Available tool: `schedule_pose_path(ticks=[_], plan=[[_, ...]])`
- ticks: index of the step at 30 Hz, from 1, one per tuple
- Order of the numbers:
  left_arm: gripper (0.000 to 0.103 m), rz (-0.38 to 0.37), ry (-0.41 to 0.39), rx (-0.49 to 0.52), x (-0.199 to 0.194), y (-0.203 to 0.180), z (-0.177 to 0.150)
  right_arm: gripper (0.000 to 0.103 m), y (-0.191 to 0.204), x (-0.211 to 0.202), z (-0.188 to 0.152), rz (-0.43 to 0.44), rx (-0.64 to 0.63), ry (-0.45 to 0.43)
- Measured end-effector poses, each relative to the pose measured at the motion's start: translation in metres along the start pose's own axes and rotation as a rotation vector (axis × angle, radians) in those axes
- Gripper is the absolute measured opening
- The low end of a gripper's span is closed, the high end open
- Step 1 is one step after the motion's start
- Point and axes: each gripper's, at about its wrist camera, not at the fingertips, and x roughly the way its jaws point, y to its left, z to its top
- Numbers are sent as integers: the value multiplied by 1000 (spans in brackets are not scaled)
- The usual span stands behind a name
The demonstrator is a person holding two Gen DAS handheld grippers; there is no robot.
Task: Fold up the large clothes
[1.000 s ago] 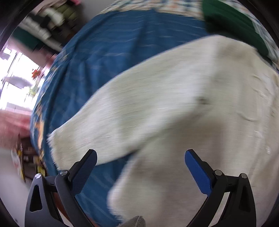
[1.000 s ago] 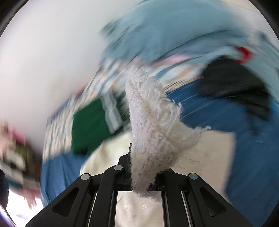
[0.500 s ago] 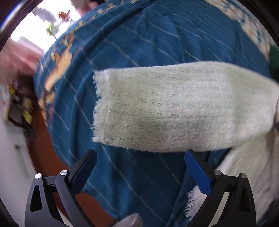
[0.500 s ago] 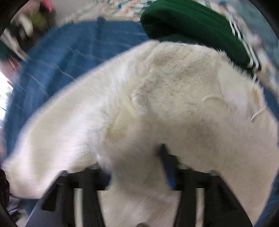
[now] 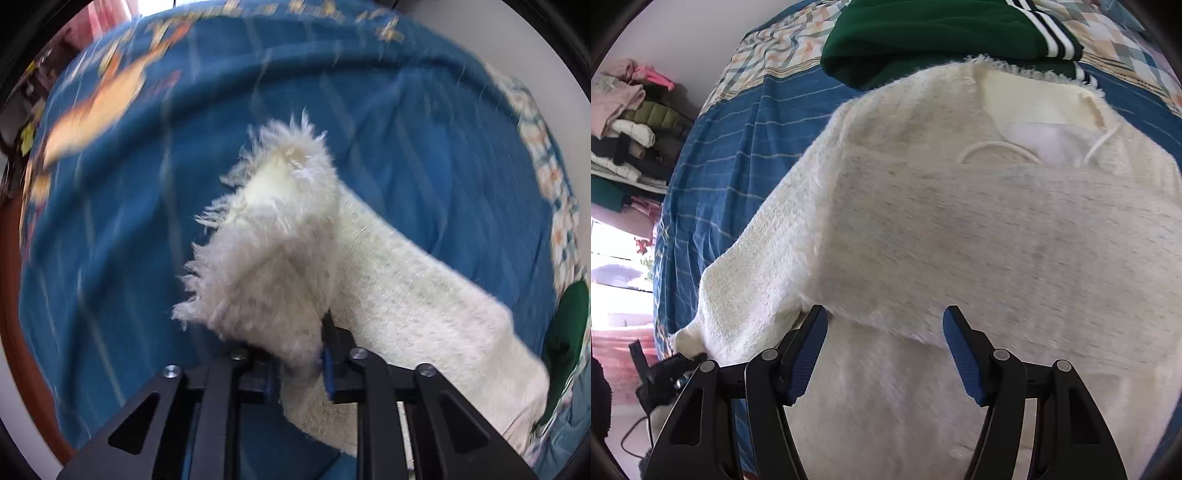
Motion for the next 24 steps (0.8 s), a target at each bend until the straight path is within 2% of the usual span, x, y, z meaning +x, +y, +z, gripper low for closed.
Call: schedule_pose_path(ticks=[1,2,5,8,12,13,15,16,17,18,21,24], plan=[[13,-12,-31,25,-2,-7,14,38,1,5,2,12,22,1],[13,-20,-49,47,-5,-16,22,26,3,14,6,27,51,6],[12,-56,-114,149,-22,-47,51,18,12,44,17,51,115,3],[12,-76,-162,234,-41,-75,56,14,27,94,19,37,123,114],[11,-73,-224,329,-61,-96,45,14,41,91,27,-40,65,159],[11,-66,-244,357,-68,-101,40,16,42,83,27,-64,52,157],[11,-54,-304,430,-87,-114,31,38,45,60,22,-232,1,111],[11,-48,-333,467,-96,-121,25,61,45,47,18,-328,-18,82],[11,-37,-355,499,-102,-128,21,79,41,36,14,-403,-18,59],[11,-28,-379,537,-108,-136,17,82,38,29,10,-443,-15,50],[11,-16,-438,632,-127,-158,-1,82,19,13,-3,-538,15,35],[10,-30,-491,725,-143,-181,-27,82,0,3,-12,-540,46,19]])
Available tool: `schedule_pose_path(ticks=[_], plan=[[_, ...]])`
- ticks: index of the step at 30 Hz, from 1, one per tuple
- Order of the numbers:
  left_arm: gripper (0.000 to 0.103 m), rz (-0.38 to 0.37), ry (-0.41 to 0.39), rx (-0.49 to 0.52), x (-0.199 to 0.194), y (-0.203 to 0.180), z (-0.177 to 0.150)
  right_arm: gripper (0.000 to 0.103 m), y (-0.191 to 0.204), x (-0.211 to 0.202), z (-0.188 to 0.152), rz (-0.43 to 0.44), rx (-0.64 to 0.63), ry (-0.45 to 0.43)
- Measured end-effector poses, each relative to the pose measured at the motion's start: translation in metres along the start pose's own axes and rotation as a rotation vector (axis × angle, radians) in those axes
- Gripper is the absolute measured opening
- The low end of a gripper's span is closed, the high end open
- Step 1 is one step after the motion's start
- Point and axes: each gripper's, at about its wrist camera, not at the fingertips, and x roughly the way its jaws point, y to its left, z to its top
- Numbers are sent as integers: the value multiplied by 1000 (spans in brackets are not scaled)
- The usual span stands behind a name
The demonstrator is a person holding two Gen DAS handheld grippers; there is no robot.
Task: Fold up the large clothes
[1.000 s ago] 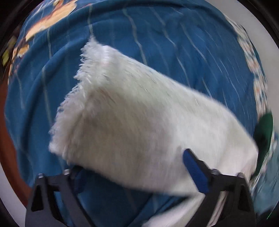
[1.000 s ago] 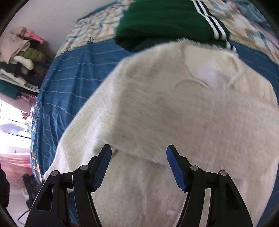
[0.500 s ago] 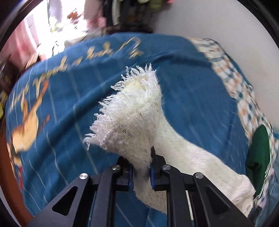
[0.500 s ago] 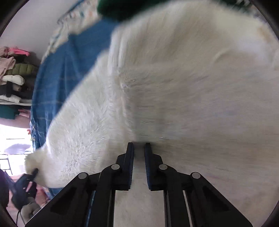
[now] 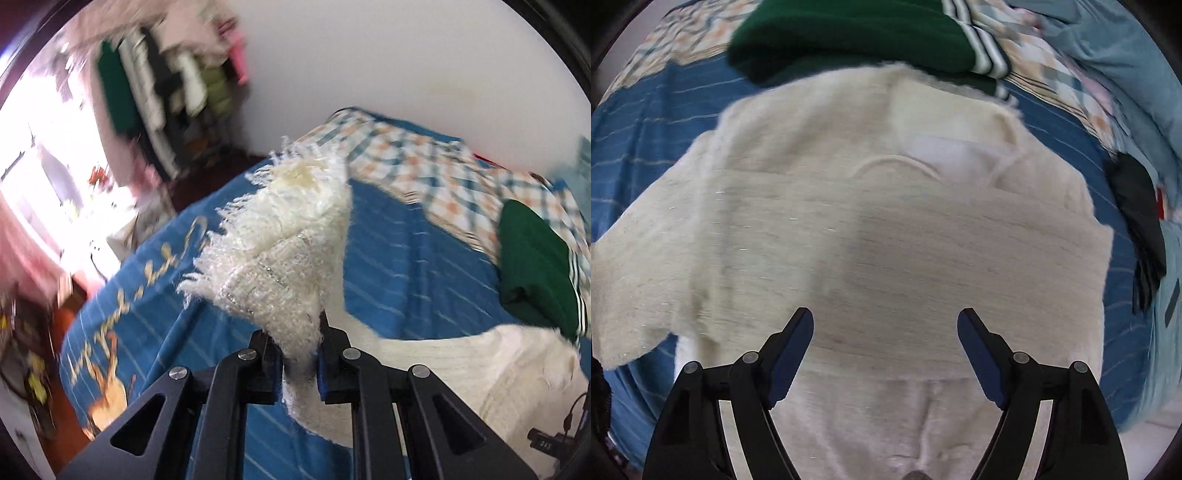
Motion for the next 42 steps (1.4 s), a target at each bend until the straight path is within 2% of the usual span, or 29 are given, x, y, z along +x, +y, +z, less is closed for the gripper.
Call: schedule_pose_path(ticks=[6,10,15,19,22,26,30,32,33,34,35,36,39,42], plan=[[10,-78,-75,145,-45,-79,-3,82,-40,12,-10,103,64,1],[9,-174,-87,222,-81,-150,-14,82,-87,13,-17,152,98,-13],[9,-321,-56,312,-115,-245,-46,82,-175,14,-30,164,198,-9],[9,-451,-4,414,-135,-331,-90,82,-256,21,-43,145,285,-8],[9,-514,41,477,-146,-386,-126,82,-316,32,-49,124,345,3],[9,-543,105,564,-148,-437,-173,82,-383,45,-73,90,421,28],[11,-487,197,635,-130,-465,-209,82,-431,60,-91,100,484,59],[16,-445,245,653,-117,-472,-222,82,-446,64,-99,140,514,59],[27,-444,261,652,-113,-472,-228,82,-454,66,-104,183,535,55],[52,-455,279,644,-110,-471,-231,82,-459,67,-107,217,547,52],[68,-480,298,624,-110,-468,-229,82,-467,69,-110,272,565,47],[90,-497,306,610,-111,-467,-230,82,-470,70,-111,313,575,45],[91,-539,317,585,-122,-452,-224,82,-478,68,-115,432,566,45],[91,-505,301,541,-134,-412,-206,82,-476,63,-113,464,519,50]])
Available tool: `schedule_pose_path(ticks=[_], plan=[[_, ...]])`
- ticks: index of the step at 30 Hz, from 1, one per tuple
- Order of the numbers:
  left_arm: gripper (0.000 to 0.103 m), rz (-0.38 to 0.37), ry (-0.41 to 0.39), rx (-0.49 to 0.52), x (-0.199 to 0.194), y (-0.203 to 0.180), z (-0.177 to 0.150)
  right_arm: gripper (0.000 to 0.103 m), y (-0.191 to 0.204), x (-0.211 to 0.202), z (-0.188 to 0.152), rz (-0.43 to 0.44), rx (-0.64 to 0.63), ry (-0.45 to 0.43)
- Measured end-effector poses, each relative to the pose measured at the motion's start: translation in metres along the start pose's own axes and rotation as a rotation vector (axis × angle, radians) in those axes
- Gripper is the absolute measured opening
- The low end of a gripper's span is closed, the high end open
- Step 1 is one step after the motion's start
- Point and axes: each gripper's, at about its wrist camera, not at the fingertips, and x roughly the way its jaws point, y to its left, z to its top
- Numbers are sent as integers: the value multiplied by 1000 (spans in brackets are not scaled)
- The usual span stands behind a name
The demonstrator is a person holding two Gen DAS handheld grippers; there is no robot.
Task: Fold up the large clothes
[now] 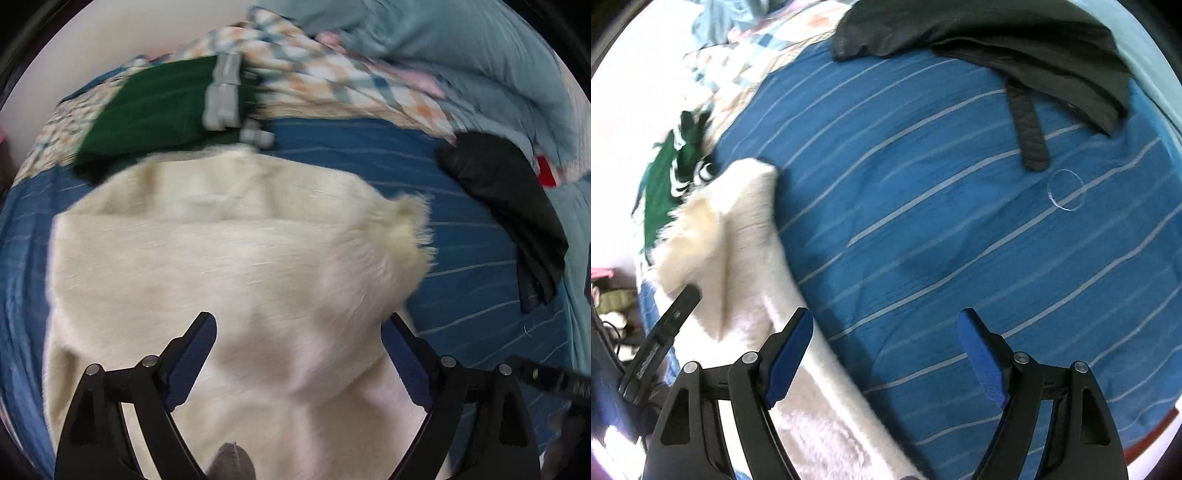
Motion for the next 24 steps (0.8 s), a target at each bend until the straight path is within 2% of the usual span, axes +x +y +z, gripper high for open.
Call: schedule_pose_path(ticks=[2,5,6,8,11,13,14,16,18,21,22,23,24], plan=[[91,113,-25,-23,-24,40,-15,82,13,2,0,9,-41,23],[91,302,-9,-42,-23,98,-36,82,47,17,-2,13,-140,66],[91,386,25,-48,-13,122,-46,82,59,27,1,9,-181,80],[91,499,107,-77,14,162,-63,82,77,44,2,3,-250,101],[91,630,176,-89,54,204,-70,82,104,76,6,-26,-323,146],[91,664,198,-107,73,222,-66,82,115,90,8,-44,-349,157],[91,710,214,-120,86,233,-63,82,122,98,10,-56,-365,166],[103,703,230,-168,100,250,-58,82,130,107,12,-63,-387,179],[103,690,221,-221,98,261,-57,82,134,112,13,-63,-395,189],[103,672,218,-245,95,268,-52,79,133,112,13,-95,-410,170],[103,656,218,-265,94,272,-52,61,129,110,14,-151,-418,137],[103,639,214,-287,92,274,-54,50,123,109,17,-196,-413,118],[103,633,214,-297,91,276,-53,44,110,105,25,-267,-365,69]])
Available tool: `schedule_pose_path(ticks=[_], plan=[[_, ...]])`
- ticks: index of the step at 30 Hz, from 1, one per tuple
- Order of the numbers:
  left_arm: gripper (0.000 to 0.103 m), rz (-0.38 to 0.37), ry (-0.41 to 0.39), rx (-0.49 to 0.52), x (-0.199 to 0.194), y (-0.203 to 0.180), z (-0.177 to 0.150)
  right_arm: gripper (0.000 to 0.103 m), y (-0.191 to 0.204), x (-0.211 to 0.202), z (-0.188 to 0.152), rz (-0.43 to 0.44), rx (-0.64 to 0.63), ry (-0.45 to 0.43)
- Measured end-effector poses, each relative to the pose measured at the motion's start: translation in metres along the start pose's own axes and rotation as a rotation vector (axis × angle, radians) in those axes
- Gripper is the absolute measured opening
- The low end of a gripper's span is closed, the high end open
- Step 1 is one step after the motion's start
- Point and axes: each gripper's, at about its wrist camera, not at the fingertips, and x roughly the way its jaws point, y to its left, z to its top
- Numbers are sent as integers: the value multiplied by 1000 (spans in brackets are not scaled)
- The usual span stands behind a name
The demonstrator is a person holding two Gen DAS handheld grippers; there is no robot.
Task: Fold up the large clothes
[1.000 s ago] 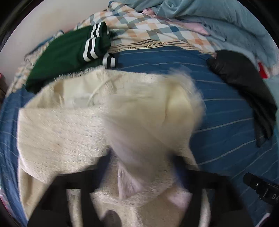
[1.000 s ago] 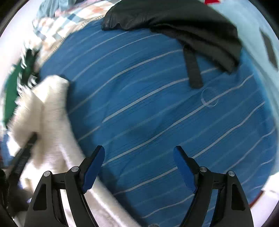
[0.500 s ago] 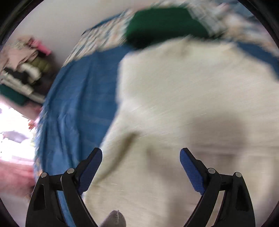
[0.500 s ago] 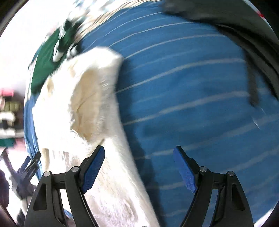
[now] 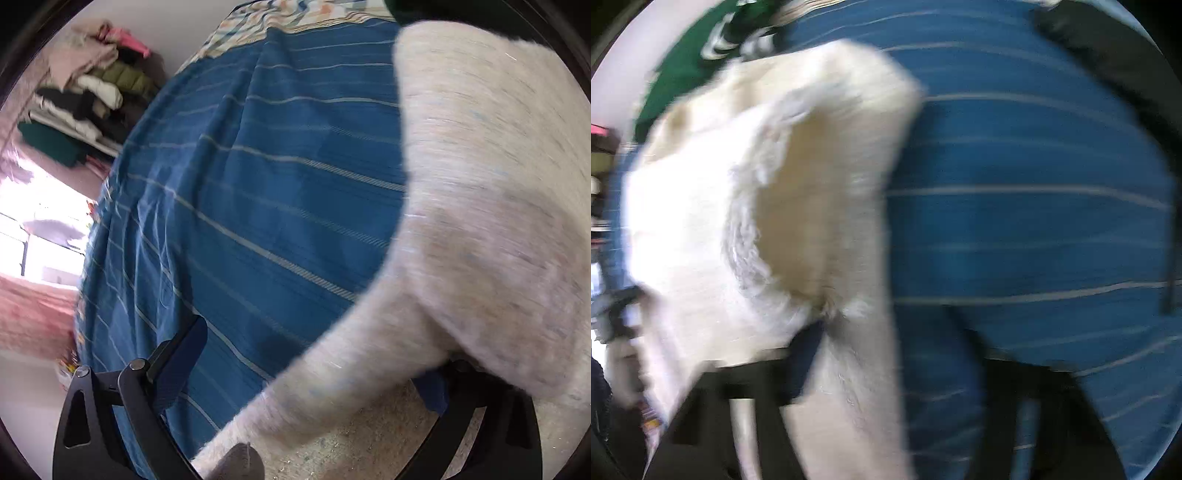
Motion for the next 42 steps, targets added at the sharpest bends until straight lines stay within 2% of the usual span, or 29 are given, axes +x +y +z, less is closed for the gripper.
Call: schedule_pose_path(ticks=[1,2,3,4,6,7,8,10,13,15,17,20,24,25,26,29,34,35,37,39,40,42], plan=[[103,-1,2,-6,0,2,0,15,-12,1,3,-71,41,-15],[103,-2,3,-6,0,3,0,14,-37,2,8,-134,119,-30],[103,-5,6,-11,1,6,0,14,-65,3,12,-115,230,-21],[103,-9,14,-17,0,8,0,14,-86,2,15,-50,320,-1],[103,-30,13,-14,-8,15,-1,17,-105,-6,18,114,387,29],[103,-28,-2,-5,-16,18,-3,28,-105,-20,20,211,382,21],[103,-33,-27,2,-28,22,-4,45,-101,-34,21,237,369,7],[103,-31,-71,11,-48,30,-5,57,-77,-63,26,290,307,-23],[103,0,-115,10,-73,35,1,58,-11,-91,47,385,171,-16],[103,34,-124,-19,-86,40,12,58,37,-88,65,409,103,9],[103,18,-125,-76,-96,49,23,58,84,-79,80,391,34,-1],[103,6,-160,-126,-103,52,37,58,143,-40,111,278,-59,16],[103,-12,-165,-61,-79,20,50,55,176,28,139,72,-107,132],[103,-16,-171,-20,-70,6,54,32,179,33,141,72,-105,127],[103,-10,-176,21,-63,-6,56,14,184,34,142,59,-119,109],[103,-6,-180,119,-46,-31,62,9,190,16,142,42,-100,18],[103,-13,-194,154,-42,-38,66,8,182,-10,155,61,28,-100],[103,-19,-189,149,-42,-37,66,8,181,-10,159,68,44,-98],[103,-32,-176,134,-42,-33,67,9,178,-1,166,81,56,-55],[103,-38,-166,115,-48,-24,66,13,178,6,171,121,14,40],[103,-41,-167,103,-52,-21,64,20,172,0,170,157,5,68],[103,-50,-174,68,-66,-5,54,38,146,-33,159,245,4,49]])
